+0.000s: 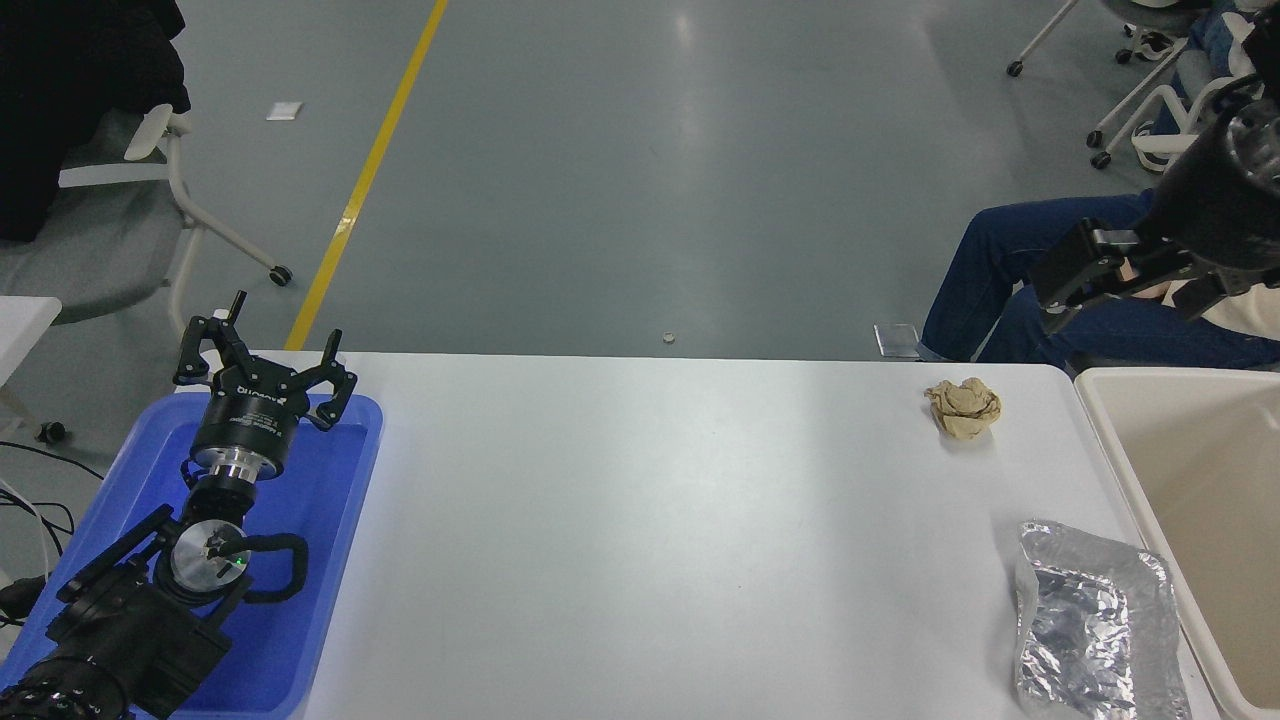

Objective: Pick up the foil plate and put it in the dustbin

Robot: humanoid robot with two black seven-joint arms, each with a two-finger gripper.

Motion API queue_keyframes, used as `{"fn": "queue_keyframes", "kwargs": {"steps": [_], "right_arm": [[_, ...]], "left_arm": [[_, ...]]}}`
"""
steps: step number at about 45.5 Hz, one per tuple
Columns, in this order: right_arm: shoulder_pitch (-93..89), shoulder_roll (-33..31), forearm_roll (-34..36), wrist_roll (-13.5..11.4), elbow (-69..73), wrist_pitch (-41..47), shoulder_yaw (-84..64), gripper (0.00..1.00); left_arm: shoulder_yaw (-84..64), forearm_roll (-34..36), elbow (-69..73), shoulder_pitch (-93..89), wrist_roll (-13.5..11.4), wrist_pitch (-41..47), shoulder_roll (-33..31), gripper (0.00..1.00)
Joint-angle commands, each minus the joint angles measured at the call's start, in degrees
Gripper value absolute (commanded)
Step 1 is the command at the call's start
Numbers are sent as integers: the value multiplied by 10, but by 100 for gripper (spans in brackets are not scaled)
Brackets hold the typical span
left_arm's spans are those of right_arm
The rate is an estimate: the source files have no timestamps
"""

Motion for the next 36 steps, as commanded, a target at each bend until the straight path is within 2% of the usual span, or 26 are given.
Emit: {"fn": "queue_keyframes", "kwargs": {"steps": [1,36], "right_arm": [[4,0,0,0,0,0,0,100],[-20,3,1,0,0,0,10,100]], "left_arm": [[2,1,0,-1,1,1,0,100],[0,1,0,0,0,1,0,100]]}}
